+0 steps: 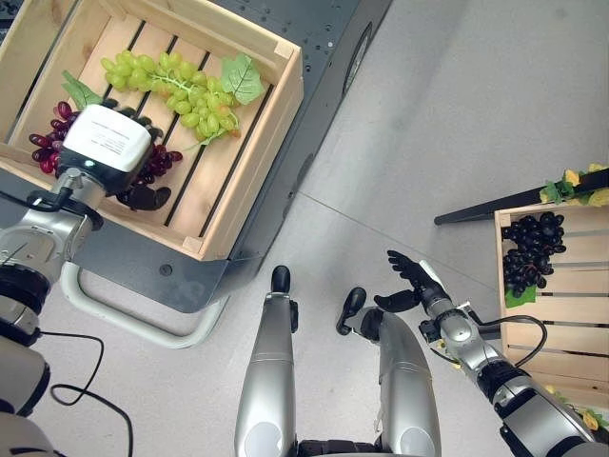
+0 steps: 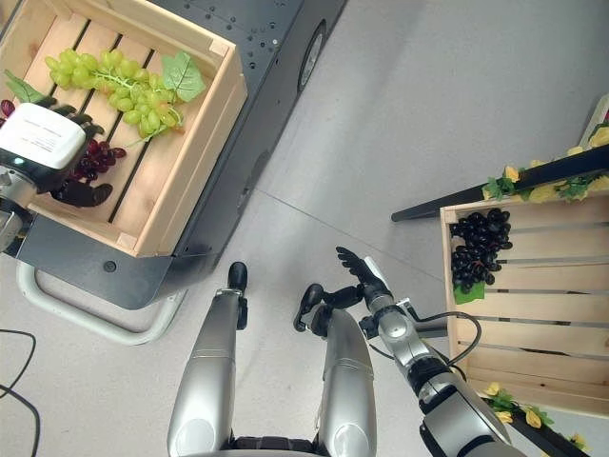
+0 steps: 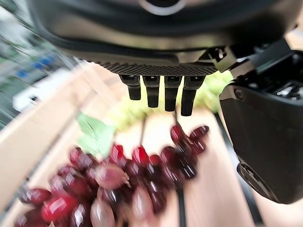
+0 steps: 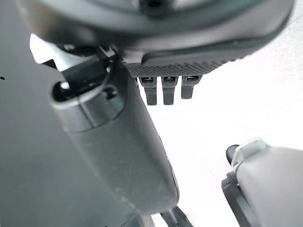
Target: Pick up the fruits from the basket on one side to the basket on the other side
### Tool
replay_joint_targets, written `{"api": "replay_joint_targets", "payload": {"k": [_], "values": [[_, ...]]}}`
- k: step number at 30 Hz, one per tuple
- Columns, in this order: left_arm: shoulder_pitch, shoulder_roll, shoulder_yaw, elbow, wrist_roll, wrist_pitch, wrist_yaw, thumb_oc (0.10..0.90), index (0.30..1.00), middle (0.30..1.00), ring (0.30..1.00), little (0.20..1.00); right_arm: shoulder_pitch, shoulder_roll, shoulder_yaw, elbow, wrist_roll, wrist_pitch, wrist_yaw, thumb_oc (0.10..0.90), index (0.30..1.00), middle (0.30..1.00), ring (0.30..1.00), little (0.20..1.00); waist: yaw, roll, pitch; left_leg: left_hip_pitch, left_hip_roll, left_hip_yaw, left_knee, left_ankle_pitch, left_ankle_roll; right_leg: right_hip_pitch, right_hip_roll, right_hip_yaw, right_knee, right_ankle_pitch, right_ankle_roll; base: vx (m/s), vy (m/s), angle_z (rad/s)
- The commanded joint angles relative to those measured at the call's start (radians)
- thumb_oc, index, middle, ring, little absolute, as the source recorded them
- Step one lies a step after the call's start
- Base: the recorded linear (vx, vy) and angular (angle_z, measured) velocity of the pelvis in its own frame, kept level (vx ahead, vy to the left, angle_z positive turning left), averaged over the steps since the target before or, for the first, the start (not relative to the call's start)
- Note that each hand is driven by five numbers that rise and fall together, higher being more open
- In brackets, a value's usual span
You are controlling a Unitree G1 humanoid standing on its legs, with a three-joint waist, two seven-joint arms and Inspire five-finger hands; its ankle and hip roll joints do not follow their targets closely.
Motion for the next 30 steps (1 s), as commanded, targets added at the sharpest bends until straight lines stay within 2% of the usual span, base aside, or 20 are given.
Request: {"api": "replay_joint_targets", "payload": {"k": [1,2,5,10,11,13,14,16,21,24,25,26,30], "values": [[-0.031,0.118,0.058,-0.020,-0.032,-0.006,-0.071,0.800,0.900,0.900,0.900,0.900,0.036,-0.119,-0.077,-0.043,-0.028,-0.065,0.013,0.800,0.900,0.900,0.900,0.900,0.002,0.090,-0.014,0.080,-0.051,0.092,-0.049,-0.057,0.090,0.096,-0.022,0.002,-0.070,0.052,0.027,0.00,0.051,-0.03],[-0.030,0.124,0.051,-0.027,-0.028,-0.017,-0.097,0.800,0.900,0.900,0.900,0.900,0.037,-0.128,-0.080,-0.045,-0.027,-0.064,0.019,0.800,0.900,0.900,0.900,0.900,0.001,0.093,-0.014,0.078,-0.051,0.094,-0.049,-0.055,0.090,0.094,-0.025,0.001,-0.071,0.054,0.029,0.00,0.043,-0.04],[-0.034,0.137,0.030,-0.038,-0.023,0.013,-0.170,0.800,0.900,0.900,0.900,0.900,0.041,-0.140,-0.083,-0.043,-0.023,-0.065,0.026,0.800,0.900,0.900,0.900,0.900,0.001,0.098,-0.014,0.075,-0.051,0.095,-0.050,-0.055,0.088,0.092,-0.029,-0.002,-0.073,0.055,0.032,0.01,0.027,-0.05],[-0.057,0.147,0.007,-0.030,0.014,0.071,-0.190,0.800,0.900,0.900,0.900,0.900,0.046,-0.144,-0.084,-0.039,-0.012,-0.080,0.032,0.800,0.900,0.900,0.900,0.900,0.003,0.094,-0.014,0.060,-0.049,0.095,-0.045,-0.054,0.088,0.080,-0.036,-0.008,-0.070,0.060,0.034,0.00,0.000,0.00],[-0.069,0.149,0.000,-0.029,0.033,0.123,-0.215,0.800,0.900,0.900,0.900,0.900,0.051,-0.142,-0.085,-0.043,-0.012,-0.084,0.030,0.800,0.900,0.900,0.900,0.900,0.004,0.090,-0.014,0.054,-0.050,0.093,-0.045,-0.053,0.088,0.075,-0.037,-0.010,-0.072,0.062,0.035,0.00,0.000,0.00],[-0.081,0.152,-0.008,-0.021,0.055,0.173,-0.237,0.800,0.900,0.900,0.900,0.900,0.055,-0.139,-0.086,-0.040,-0.007,-0.093,0.029,0.800,0.900,0.900,0.900,0.900,0.006,0.086,-0.014,0.052,-0.049,0.092,-0.050,-0.052,0.089,0.073,-0.037,-0.013,-0.075,0.066,0.037,0.00,0.000,0.00],[-0.091,0.149,-0.010,-0.001,0.085,0.237,-0.255,0.800,0.900,0.900,0.900,0.900,0.055,-0.134,-0.086,-0.039,-0.003,-0.097,0.028,0.800,0.900,0.900,0.900,0.900,0.008,0.080,-0.014,0.047,-0.050,0.090,-0.051,-0.050,0.089,0.068,-0.037,-0.014,-0.076,0.070,0.038,0.00,0.000,0.00],[-0.095,0.149,-0.006,0.012,0.117,0.274,-0.252,0.800,0.900,0.900,0.900,0.900,0.056,-0.129,-0.084,-0.041,0.001,-0.097,0.026,0.800,0.900,0.900,0.900,0.900,0.010,0.076,-0.014,0.047,-0.050,0.089,-0.053,-0.051,0.090,0.068,-0.037,-0.016,-0.078,0.071,0.039,0.00,0.000,0.00],[-0.101,0.118,0.027,0.086,0.188,0.409,-0.108,0.800,0.900,0.900,0.900,0.900,0.050,-0.103,-0.066,-0.035,0.010,-0.096,0.032,0.800,0.900,0.900,0.900,0.900,0.012,0.060,-0.014,0.042,-0.046,0.084,-0.047,-0.053,0.094,0.066,-0.035,-0.017,-0.072,0.072,0.038,0.00,0.000,0.00],[-0.111,0.098,0.049,0.113,0.191,0.453,-0.008,0.800,0.900,0.900,0.900,0.900,0.046,-0.082,-0.055,-0.039,0.014,-0.090,0.027,0.800,0.900,0.900,0.900,0.900,0.015,0.051,-0.014,0.040,-0.046,0.080,-0.047,-0.053,0.095,0.064,-0.032,-0.019,-0.071,0.074,0.037,0.00,-0.007,0.01],[-0.111,0.096,0.051,0.116,0.190,0.454,-0.002,0.800,0.900,0.900,0.900,0.900,0.045,-0.080,-0.054,-0.040,0.014,-0.090,0.026,0.800,0.900,0.900,0.900,0.900,0.015,0.050,-0.014,0.040,-0.046,0.079,-0.047,-0.053,0.095,0.064,-0.031,-0.019,-0.071,0.074,0.037,-0.01,-0.031,0.00],[-0.110,0.084,0.068,0.124,0.165,0.465,0.054,0.800,0.900,0.900,0.900,0.900,0.043,-0.070,-0.049,-0.047,0.013,-0.080,0.020,0.800,0.900,0.900,0.900,0.900,0.016,0.046,-0.014,0.040,-0.047,0.077,-0.047,-0.053,0.095,0.064,-0.029,-0.018,-0.070,0.075,0.037,0.00,0.000,0.00],[-0.107,0.065,0.096,0.145,0.135,0.432,0.159,0.800,0.900,0.900,0.900,0.900,0.037,-0.057,-0.046,-0.048,0.014,-0.070,0.015,0.800,0.900,0.900,0.900,0.900,0.017,0.040,-0.014,0.045,-0.046,0.073,-0.051,-0.054,0.095,0.068,-0.026,-0.018,-0.071,0.074,0.036,0.00,0.000,0.00]]}}
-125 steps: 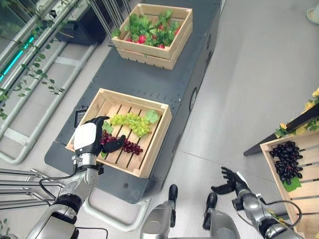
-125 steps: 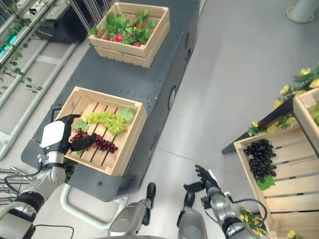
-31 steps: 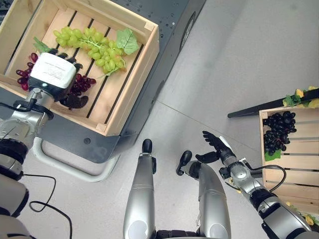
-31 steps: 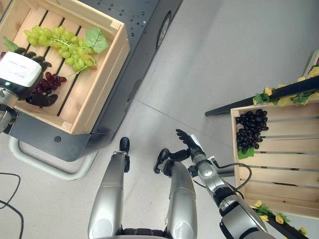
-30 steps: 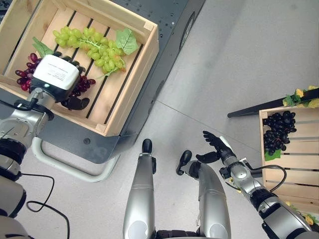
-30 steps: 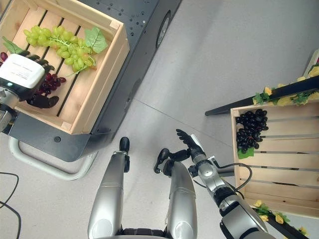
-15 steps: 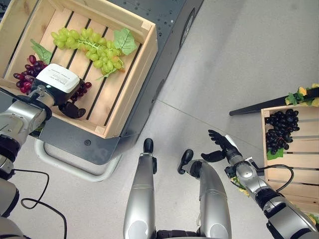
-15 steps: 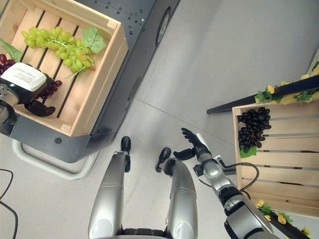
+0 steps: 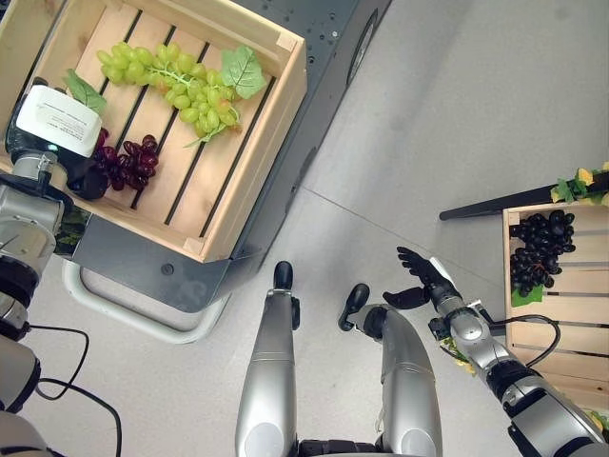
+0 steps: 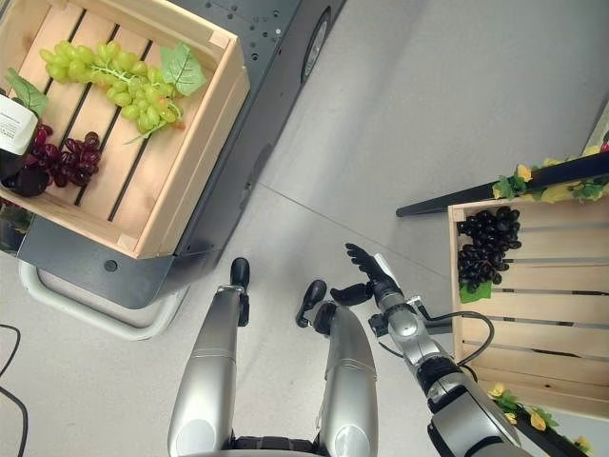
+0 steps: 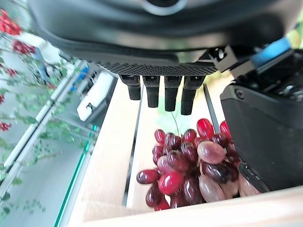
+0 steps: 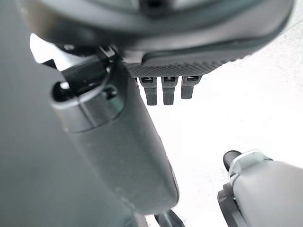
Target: Pick up the fruits from the basket on one side to the basket on the other side
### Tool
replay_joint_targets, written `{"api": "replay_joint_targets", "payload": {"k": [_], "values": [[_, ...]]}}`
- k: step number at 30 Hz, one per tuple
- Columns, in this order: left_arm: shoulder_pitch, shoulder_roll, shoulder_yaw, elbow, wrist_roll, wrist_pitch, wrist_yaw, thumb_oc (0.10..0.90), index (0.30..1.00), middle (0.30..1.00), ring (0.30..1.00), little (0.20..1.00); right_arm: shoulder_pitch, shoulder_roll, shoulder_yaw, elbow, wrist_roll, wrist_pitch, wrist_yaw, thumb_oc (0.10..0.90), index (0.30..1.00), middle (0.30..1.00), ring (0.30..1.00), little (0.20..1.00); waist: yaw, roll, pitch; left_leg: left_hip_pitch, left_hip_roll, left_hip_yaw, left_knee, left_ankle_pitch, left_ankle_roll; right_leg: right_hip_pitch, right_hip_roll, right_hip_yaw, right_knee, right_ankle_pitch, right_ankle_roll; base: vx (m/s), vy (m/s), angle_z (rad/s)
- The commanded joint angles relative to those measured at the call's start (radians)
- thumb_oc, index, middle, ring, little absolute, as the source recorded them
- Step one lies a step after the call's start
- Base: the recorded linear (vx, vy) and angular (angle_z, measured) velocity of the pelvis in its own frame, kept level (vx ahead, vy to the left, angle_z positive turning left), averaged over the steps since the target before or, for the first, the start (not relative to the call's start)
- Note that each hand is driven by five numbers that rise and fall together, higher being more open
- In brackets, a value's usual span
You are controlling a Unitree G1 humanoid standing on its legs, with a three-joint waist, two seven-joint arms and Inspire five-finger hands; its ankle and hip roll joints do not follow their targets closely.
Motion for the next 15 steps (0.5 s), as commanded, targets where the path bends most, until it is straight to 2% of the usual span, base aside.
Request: {"api": "replay_joint_targets", "payload": {"k": [1,5,12,15], "values": [[-0.042,0.061,0.143,0.073,-0.026,0.078,0.156,0.800,0.900,0.900,0.900,0.900,0.034,-0.018,-0.026,-0.045,0.009,-0.056,0.004,0.800,0.900,0.900,0.900,0.900,-0.001,0.032,-0.014,0.078,-0.045,0.068,-0.074,-0.047,0.085,0.084,-0.010,0.001,-0.075,0.072,0.033,0.00,0.000,0.00],[-0.029,0.056,0.149,0.066,-0.026,0.041,0.113,0.800,0.900,0.900,0.900,0.900,0.038,-0.015,-0.033,-0.046,-0.001,-0.056,-0.002,0.800,0.900,0.900,0.900,0.900,-0.002,0.030,-0.014,0.079,-0.046,0.066,-0.076,-0.048,0.085,0.084,-0.005,0.004,-0.079,0.073,0.034,0.00,0.000,0.00],[0.012,0.052,0.142,0.034,-0.052,-0.073,0.075,0.800,0.900,0.900,0.900,0.900,0.038,-0.020,-0.040,-0.041,-0.012,-0.047,-0.003,0.800,0.900,0.900,0.900,0.900,-0.004,0.033,-0.014,0.085,-0.047,0.069,-0.085,-0.049,0.087,0.087,0.000,0.008,-0.088,0.075,0.035,0.00,0.000,0.00],[0.006,0.055,0.128,0.028,-0.069,-0.100,0.048,0.800,0.900,0.900,0.900,0.900,0.041,-0.025,-0.043,-0.038,-0.016,-0.056,-0.002,0.800,0.900,0.900,0.900,0.900,-0.008,0.036,-0.014,0.082,-0.047,0.071,-0.085,-0.049,0.089,0.082,-0.001,0.009,-0.088,0.075,0.035,0.00,0.000,0.00]]}}
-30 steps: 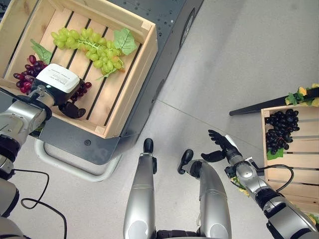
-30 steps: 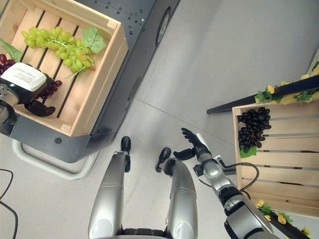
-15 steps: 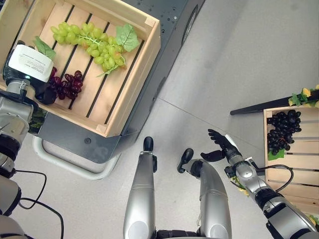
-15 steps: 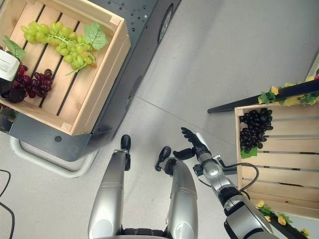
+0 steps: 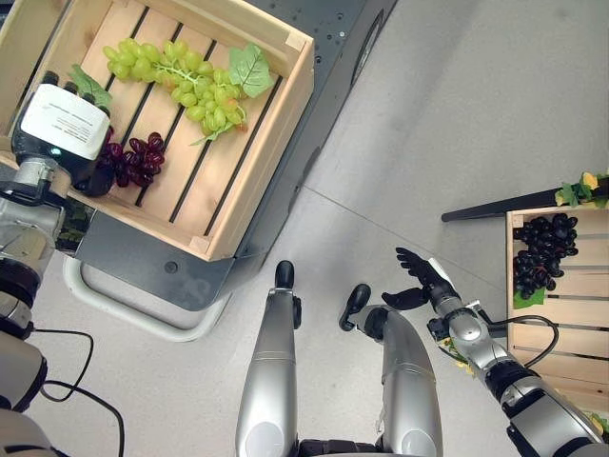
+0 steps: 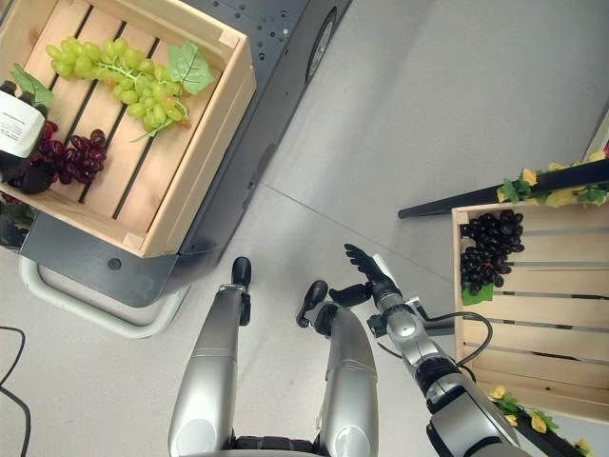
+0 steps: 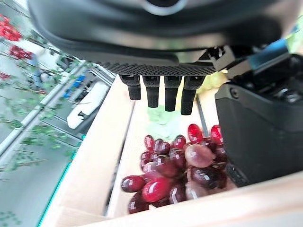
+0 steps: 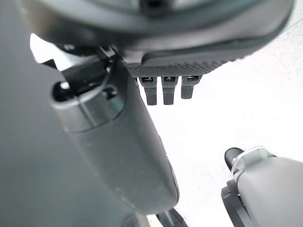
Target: Pick up the fruits from the basket on one side to the basket on the other side
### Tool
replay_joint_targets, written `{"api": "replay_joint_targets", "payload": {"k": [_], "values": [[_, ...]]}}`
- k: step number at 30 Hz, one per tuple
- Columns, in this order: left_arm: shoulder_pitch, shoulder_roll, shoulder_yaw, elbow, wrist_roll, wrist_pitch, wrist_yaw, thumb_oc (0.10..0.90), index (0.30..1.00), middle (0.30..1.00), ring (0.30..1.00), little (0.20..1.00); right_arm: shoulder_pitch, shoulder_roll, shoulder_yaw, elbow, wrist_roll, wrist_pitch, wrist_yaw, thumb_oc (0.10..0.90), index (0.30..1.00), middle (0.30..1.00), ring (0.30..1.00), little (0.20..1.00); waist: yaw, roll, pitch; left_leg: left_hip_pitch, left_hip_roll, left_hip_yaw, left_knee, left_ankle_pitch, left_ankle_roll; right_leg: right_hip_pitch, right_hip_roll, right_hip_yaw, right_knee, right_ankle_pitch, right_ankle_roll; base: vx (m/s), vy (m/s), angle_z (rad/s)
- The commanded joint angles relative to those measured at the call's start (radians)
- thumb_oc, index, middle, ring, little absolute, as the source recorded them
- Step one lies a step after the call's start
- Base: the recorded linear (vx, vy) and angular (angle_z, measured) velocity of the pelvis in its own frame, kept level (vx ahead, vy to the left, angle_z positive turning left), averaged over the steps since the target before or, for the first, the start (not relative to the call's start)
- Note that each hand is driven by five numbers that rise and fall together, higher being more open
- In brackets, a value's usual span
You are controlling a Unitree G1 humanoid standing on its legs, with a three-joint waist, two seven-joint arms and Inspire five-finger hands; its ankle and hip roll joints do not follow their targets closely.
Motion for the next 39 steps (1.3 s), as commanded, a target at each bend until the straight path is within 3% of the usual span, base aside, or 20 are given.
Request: {"api": "replay_joint_targets", "payload": {"k": [1,11,18,26,32,34,35,39], "values": [[-0.010,0.063,0.095,-0.004,-0.058,0.000,-0.017,0.800,0.900,0.900,0.900,0.900,0.042,-0.033,-0.042,-0.037,-0.015,-0.061,-0.001,0.800,0.900,0.900,0.900,0.900,-0.006,0.038,-0.014,0.087,-0.045,0.069,-0.085,-0.046,0.081,0.079,-0.002,0.009,-0.073,0.067,0.022,0.00,0.000,0.00],[-0.040,0.062,0.054,-0.010,-0.084,-0.021,-0.088,0.800,0.900,0.900,0.900,0.900,0.041,-0.041,-0.044,-0.050,-0.012,-0.062,-0.006,0.800,0.900,0.900,0.900,0.900,-0.012,0.034,-0.014,0.072,-0.042,0.070,-0.089,-0.041,0.077,0.066,-0.001,0.008,-0.081,0.074,0.024,0.00,0.000,0.00],[-0.092,0.048,0.001,0.003,-0.074,0.003,-0.145,0.800,0.900,0.900,0.900,0.900,0.019,-0.049,-0.040,-0.062,0.010,-0.055,-0.011,0.800,0.900,0.900,0.900,0.900,-0.019,0.024,-0.014,0.036,-0.037,0.067,-0.084,-0.035,0.076,0.032,0.002,0.005,-0.075,0.078,0.023,-0.01,0.010,0.02],[-0.167,0.026,-0.061,0.000,-0.079,-0.027,-0.151,0.800,0.900,0.900,0.900,0.900,0.009,-0.043,-0.043,-0.062,0.024,-0.069,-0.016,0.800,0.900,0.900,0.900,0.900,-0.022,0.005,-0.014,-0.009,-0.033,0.053,-0.085,-0.029,0.075,-0.011,0.001,-0.007,-0.061,0.082,0.025,-0.03,0.007,0.04],[-0.174,0.020,-0.072,-0.035,-0.106,-0.067,-0.113,0.800,0.900,0.900,0.900,0.900,0.009,-0.039,-0.049,-0.065,0.044,-0.093,-0.019,0.800,0.900,0.900,0.900,0.900,-0.019,0.007,-0.014,-0.017,-0.038,0.054,-0.084,-0.031,0.077,-0.015,-0.002,-0.009,-0.067,0.086,0.027,0.00,0.001,0.01],[-0.178,0.022,-0.074,-0.035,-0.120,-0.082,-0.102,0.565,0.547,0.547,0.547,0.547,0.012,-0.039,-0.054,-0.071,0.041,-0.097,-0.022,0.800,0.900,0.900,0.900,0.900,-0.022,0.010,-0.014,-0.019,-0.041,0.058,-0.083,-0.030,0.077,-0.019,0.000,-0.005,-0.068,0.089,0.028,0.00,0.000,0.00],[-0.176,0.023,-0.073,-0.035,-0.133,-0.100,-0.089,0.400,0.300,0.300,0.300,0.300,0.016,-0.043,-0.055,-0.082,0.041,-0.090,-0.028,0.800,0.900,0.900,0.900,0.900,-0.024,0.014,-0.014,-0.018,-0.043,0.060,-0.082,-0.030,0.077,-0.021,-0.001,-0.001,-0.066,0.089,0.029,0.00,0.000,0.00],[-0.164,0.020,-0.060,-0.046,-0.192,-0.145,-0.034,0.400,0.300,0.300,0.300,0.300,0.011,-0.053,-0.063,-0.093,0.047,-0.073,-0.036,0.800,0.900,0.900,0.900,0.900,-0.027,0.028,-0.014,-0.011,-0.047,0.068,-0.085,-0.030,0.076,-0.020,-0.004,0.006,-0.072,0.091,0.028,-0.01,0.036,0.02]]}}
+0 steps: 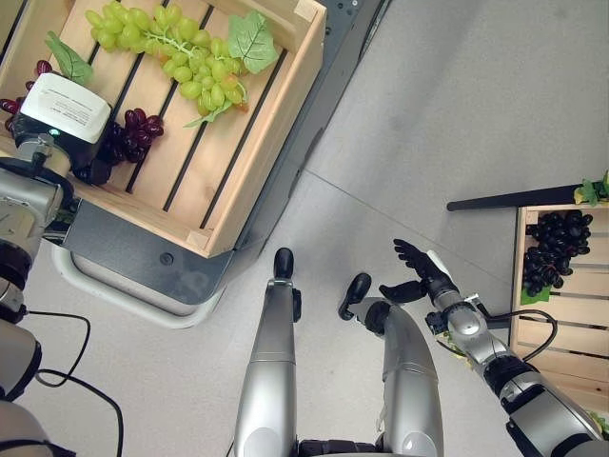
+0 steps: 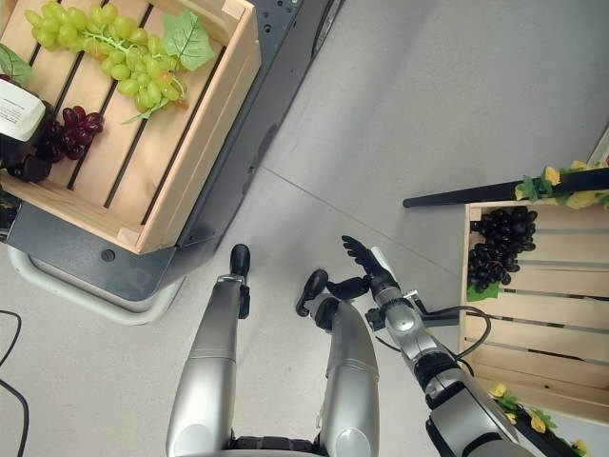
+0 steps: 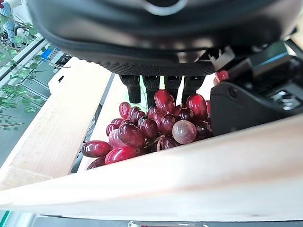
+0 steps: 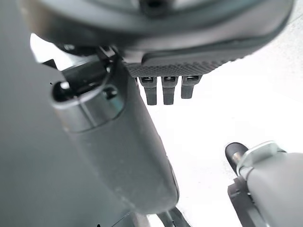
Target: Pick up the fruits from the basket on one side to the basket on the other side
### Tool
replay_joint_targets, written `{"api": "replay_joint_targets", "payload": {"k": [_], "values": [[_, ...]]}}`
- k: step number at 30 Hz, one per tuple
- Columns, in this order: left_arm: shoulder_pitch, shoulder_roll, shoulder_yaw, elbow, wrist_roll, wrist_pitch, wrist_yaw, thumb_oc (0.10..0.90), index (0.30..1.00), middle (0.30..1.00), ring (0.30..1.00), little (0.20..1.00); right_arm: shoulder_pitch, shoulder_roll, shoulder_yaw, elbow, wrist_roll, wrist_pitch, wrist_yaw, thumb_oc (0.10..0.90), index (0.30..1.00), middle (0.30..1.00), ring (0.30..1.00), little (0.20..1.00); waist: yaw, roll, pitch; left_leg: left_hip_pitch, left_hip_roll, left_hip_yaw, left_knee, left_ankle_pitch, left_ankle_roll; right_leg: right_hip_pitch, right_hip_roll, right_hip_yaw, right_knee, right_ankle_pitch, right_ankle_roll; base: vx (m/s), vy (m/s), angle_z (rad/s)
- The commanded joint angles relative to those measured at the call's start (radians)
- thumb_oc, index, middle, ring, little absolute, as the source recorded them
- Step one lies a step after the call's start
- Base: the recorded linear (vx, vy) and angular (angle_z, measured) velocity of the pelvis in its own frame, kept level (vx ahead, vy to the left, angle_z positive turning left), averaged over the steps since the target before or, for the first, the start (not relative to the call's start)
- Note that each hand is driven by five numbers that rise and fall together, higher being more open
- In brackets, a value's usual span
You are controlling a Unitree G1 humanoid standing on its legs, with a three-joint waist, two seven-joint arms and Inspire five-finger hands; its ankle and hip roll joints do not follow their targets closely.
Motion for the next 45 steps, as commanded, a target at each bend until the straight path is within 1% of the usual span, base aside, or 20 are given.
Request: {"api": "replay_joint_targets", "payload": {"k": [1,7,12,17,21,22,23,26,27,28,29,31,32,35,36,37,40,42,44,45], "values": [[-0.038,0.001,0.021,-0.052,-0.123,-0.051,0.108,0.400,0.300,0.300,0.300,0.300,0.032,-0.055,-0.063,-0.056,0.045,-0.060,-0.029,0.800,0.900,0.900,0.900,0.900,-0.011,0.033,-0.013,0.088,-0.036,0.094,-0.101,-0.032,0.069,0.045,0.003,0.036,-0.067,0.087,0.021,-0.01,0.035,0.03],[0.021,0.001,0.109,-0.058,-0.228,-0.092,0.191,0.400,0.300,0.300,0.300,0.300,0.049,-0.057,-0.080,-0.076,0.049,-0.071,-0.027,0.800,0.900,0.900,0.900,0.900,-0.013,0.043,-0.013,0.114,-0.037,0.108,-0.105,-0.035,0.070,0.064,0.003,0.045,-0.077,0.092,0.025,0.00,0.000,-0.01],[0.065,-0.006,0.173,-0.044,-0.263,-0.121,0.229,0.400,0.300,0.300,0.300,0.300,0.063,-0.060,-0.083,-0.104,0.044,-0.053,-0.036,0.800,0.900,0.900,0.900,0.900,-0.015,0.053,-0.013,0.141,-0.040,0.117,-0.114,-0.033,0.068,0.082,0.002,0.051,-0.083,0.090,0.025,-0.01,0.001,-0.06],[0.118,-0.021,0.246,-0.032,-0.355,-0.142,0.281,0.400,0.300,0.300,0.300,0.300,0.066,-0.062,-0.083,-0.118,0.024,-0.043,-0.041,0.800,0.900,0.900,0.900,0.900,-0.016,0.065,-0.013,0.179,-0.042,0.124,-0.121,-0.037,0.068,0.112,-0.002,0.061,-0.084,0.083,0.027,-0.01,0.000,-0.07],[0.173,-0.044,0.338,-0.009,-0.472,-0.175,0.308,0.400,0.300,0.300,0.300,0.300,0.079,-0.052,-0.085,-0.122,0.020,-0.034,-0.048,0.800,0.900,0.900,0.900,0.900,-0.016,0.063,-0.013,0.227,-0.043,0.125,-0.132,-0.041,0.069,0.154,0.002,0.072,-0.093,0.079,0.029,0.00,-0.017,-0.03],[0.194,-0.056,0.388,-0.003,-0.551,-0.189,0.310,0.400,0.300,0.300,0.300,0.300,0.090,-0.043,-0.087,-0.119,0.018,-0.037,-0.053,0.800,0.900,0.900,0.900,0.900,-0.015,0.059,-0.013,0.254,-0.043,0.125,-0.139,-0.043,0.071,0.179,0.003,0.073,-0.100,0.077,0.031,0.01,-0.038,-0.09],[0.200,-0.059,0.401,-0.004,-0.561,-0.189,0.307,0.400,0.300,0.300,0.300,0.300,0.093,-0.041,-0.087,-0.119,0.017,-0.037,-0.054,0.800,0.900,0.900,0.900,0.900,-0.015,0.058,-0.013,0.260,-0.043,0.125,-0.141,-0.044,0.071,0.184,0.003,0.073,-0.101,0.077,0.031,0.01,-0.051,-0.10],[0.248,-0.082,0.504,-0.007,-0.686,-0.226,0.298,0.400,0.300,0.300,0.300,0.300,0.121,-0.025,-0.089,-0.123,0.015,-0.044,-0.060,0.800,0.900,0.900,0.900,0.900,-0.013,0.052,-0.013,0.317,-0.045,0.123,-0.160,-0.047,0.073,0.235,0.002,0.075,-0.117,0.074,0.036,0.02,-0.049,-0.05],[0.253,-0.085,0.515,-0.010,-0.691,-0.225,0.291,0.400,0.300,0.300,0.300,0.300,0.125,-0.024,-0.090,-0.124,0.015,-0.046,-0.060,0.800,0.900,0.900,0.900,0.900,-0.013,0.051,-0.013,0.325,-0.045,0.123,-0.162,-0.048,0.074,0.242,0.002,0.076,-0.119,0.074,0.037,0.03,-0.058,0.00],[0.276,-0.100,0.559,-0.020,-0.739,-0.253,0.278,0.400,0.300,0.300,0.300,0.300,0.138,-0.014,-0.092,-0.132,0.012,-0.044,-0.060,0.800,0.900,0.900,0.900,0.900,-0.013,0.048,-0.013,0.360,-0.047,0.122,-0.173,-0.049,0.075,0.274,0.003,0.079,-0.130,0.073,0.041,0.03,-0.062,-0.01],[0.297,-0.117,0.590,-0.040,-0.772,-0.263,0.262,0.400,0.300,0.300,0.300,0.300,0.147,-0.008,-0.096,-0.144,0.010,-0.035,-0.057,0.800,0.900,0.900,0.900,0.900,-0.013,0.047,-0.013,0.393,-0.051,0.122,-0.185,-0.051,0.076,0.304,0.003,0.081,-0.143,0.074,0.044,0.02,-0.061,-0.02],[0.317,-0.132,0.618,-0.060,-0.793,-0.278,0.251,0.400,0.300,0.300,0.300,0.300,0.157,-0.003,-0.100,-0.152,0.009,-0.029,-0.058,0.800,0.900,0.900,0.900,0.900,-0.012,0.049,-0.013,0.427,-0.054,0.122,-0.194,-0.054,0.078,0.334,0.001,0.083,-0.152,0.075,0.047,0.03,-0.043,-0.04],[0.344,-0.144,0.648,-0.088,-0.826,-0.300,0.242,0.400,0.300,0.300,0.300,0.300,0.172,0.001,-0.106,-0.163,0.009,-0.027,-0.064,0.800,0.900,0.900,0.900,0.900,-0.011,0.052,-0.013,0.462,-0.058,0.123,-0.200,-0.061,0.082,0.365,-0.003,0.085,-0.158,0.077,0.052,0.05,-0.040,-0.05],[0.375,-0.156,0.682,-0.118,-0.877,-0.313,0.221,0.400,0.300,0.300,0.300,0.300,0.190,0.007,-0.113,-0.172,0.011,-0.029,-0.069,0.800,0.900,0.900,0.900,0.900,-0.011,0.058,-0.013,0.507,-0.059,0.127,-0.207,-0.069,0.087,0.406,-0.008,0.089,-0.172,0.082,0.056,0.04,-0.011,-0.07],[0.415,-0.171,0.713,-0.142,-0.917,-0.326,0.182,0.400,0.300,0.300,0.300,0.300,0.213,0.009,-0.125,-0.183,0.008,-0.038,-0.065,0.800,0.900,0.900,0.900,0.900,-0.013,0.067,-0.017,0.552,-0.063,0.128,-0.217,-0.075,0.091,0.446,-0.013,0.094,-0.186,0.085,0.062,0.06,0.005,-0.13],[0.424,-0.174,0.719,-0.149,-0.919,-0.328,0.178,0.400,0.300,0.300,0.300,0.300,0.218,0.010,-0.127,-0.187,0.005,-0.038,-0.065,0.800,0.900,0.900,0.900,0.900,-0.014,0.068,-0.021,0.560,-0.064,0.129,-0.220,-0.076,0.092,0.453,-0.013,0.095,-0.191,0.086,0.063,0.08,0.015,-0.16],[0.491,-0.192,0.763,-0.185,-0.972,-0.330,0.141,0.400,0.300,0.300,0.300,0.300,0.254,0.017,-0.142,-0.219,-0.013,-0.032,-0.078,0.800,0.900,0.900,0.900,0.900,-0.019,0.087,-0.059,0.617,-0.075,0.128,-0.252,-0.080,0.093,0.507,-0.017,0.107,-0.233,0.092,0.072,0.08,0.022,-0.15],[0.507,-0.197,0.777,-0.190,-1.009,-0.332,0.124,0.400,0.300,0.300,0.300,0.300,0.264,0.020,-0.146,-0.229,-0.018,-0.028,-0.080,0.800,0.900,0.900,0.900,0.900,-0.023,0.093,-0.072,0.637,-0.078,0.128,-0.267,-0.079,0.094,0.526,-0.016,0.112,-0.252,0.097,0.075,0.06,-0.005,-0.06],[0.536,-0.209,0.810,-0.204,-1.100,-0.346,0.081,0.400,0.300,0.300,0.300,0.300,0.285,0.027,-0.152,-0.243,-0.016,-0.032,-0.078,0.800,0.900,0.900,0.900,0.900,-0.030,0.101,-0.099,0.682,-0.082,0.126,-0.306,-0.071,0.091,0.567,-0.012,0.117,-0.295,0.108,0.083,0.08,-0.027,-0.04],[0.540,-0.210,0.814,-0.207,-1.104,-0.346,0.078,0.400,0.300,0.300,0.300,0.300,0.287,0.028,-0.153,-0.245,-0.017,-0.032,-0.078,0.800,0.900,0.900,0.900,0.900,-0.030,0.101,-0.104,0.683,-0.082,0.126,-0.310,-0.069,0.091,0.568,-0.011,0.117,-0.301,0.110,0.083,0.06,-0.032,-0.06]]}}
